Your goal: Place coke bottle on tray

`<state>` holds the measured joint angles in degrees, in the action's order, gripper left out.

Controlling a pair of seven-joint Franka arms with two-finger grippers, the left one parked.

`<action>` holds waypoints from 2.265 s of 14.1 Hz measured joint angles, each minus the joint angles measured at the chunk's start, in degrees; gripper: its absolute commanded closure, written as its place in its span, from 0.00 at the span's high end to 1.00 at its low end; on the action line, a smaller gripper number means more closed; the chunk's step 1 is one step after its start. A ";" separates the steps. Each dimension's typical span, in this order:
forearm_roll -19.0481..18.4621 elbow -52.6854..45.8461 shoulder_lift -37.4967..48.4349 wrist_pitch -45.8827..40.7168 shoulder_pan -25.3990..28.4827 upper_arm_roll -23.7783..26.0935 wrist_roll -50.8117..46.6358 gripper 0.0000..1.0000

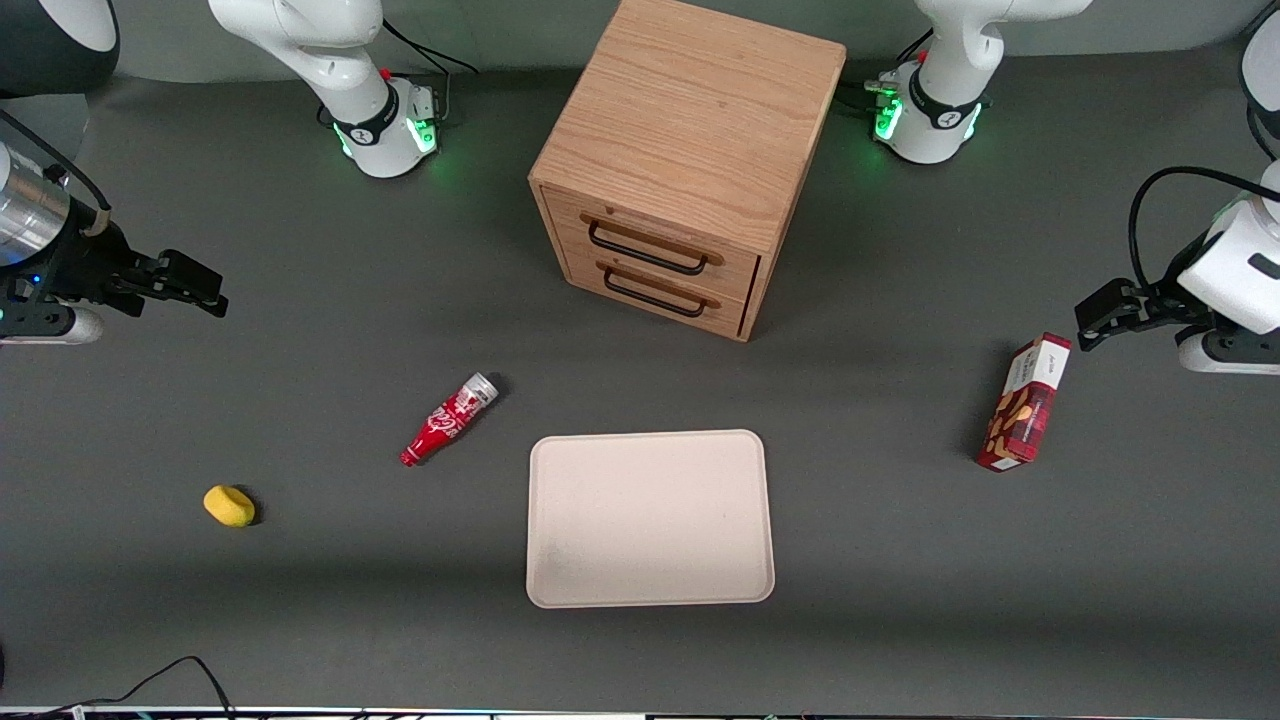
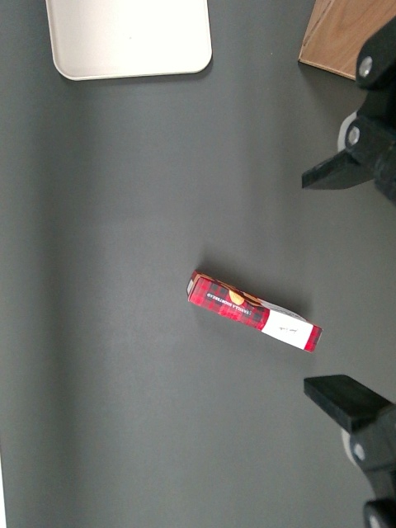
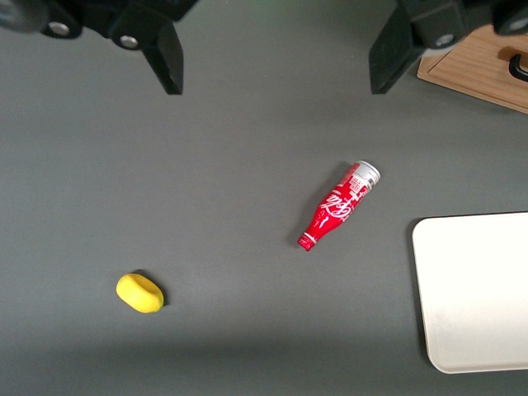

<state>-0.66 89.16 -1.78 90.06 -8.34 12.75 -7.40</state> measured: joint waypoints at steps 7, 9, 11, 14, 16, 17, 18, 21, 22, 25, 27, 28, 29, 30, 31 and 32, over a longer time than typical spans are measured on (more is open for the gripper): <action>-0.01 0.29 -0.88 0.08 0.01 0.44 -1.45 1.00; -0.01 1.07 -2.57 2.07 0.13 2.19 -4.95 1.00; -0.01 2.25 -5.10 4.94 1.13 4.05 -13.96 1.00; -0.06 3.95 -9.54 9.11 3.24 6.09 -29.02 1.00; -0.09 5.66 -12.40 12.40 4.32 6.51 -37.06 1.00; -0.09 6.82 -13.62 14.70 4.84 6.52 -40.54 1.00; -0.16 8.33 -14.69 17.53 5.23 6.54 -43.51 1.00; -1.35 14.54 -17.91 28.12 5.82 6.55 -50.06 1.00; -2.36 16.09 -19.45 31.00 5.99 6.55 -52.92 1.00; -4.56 17.96 -24.36 37.08 7.03 6.59 -60.10 1.00; -4.86 19.22 -26.78 41.19 7.48 6.57 -61.71 1.00; -4.89 19.93 -27.72 43.00 7.49 6.48 -61.94 1.00; -4.89 20.58 -28.61 44.65 7.48 6.28 -62.04 1.00; -4.90 21.11 -29.51 46.12 7.47 6.05 -62.07 1.00; -4.92 21.41 -30.49 47.19 7.47 5.82 -62.08 1.00; -5.06 21.57 -31.44 47.82 7.47 5.50 -62.09 1.00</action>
<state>-5.72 110.73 -33.22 137.89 -0.87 18.25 -69.49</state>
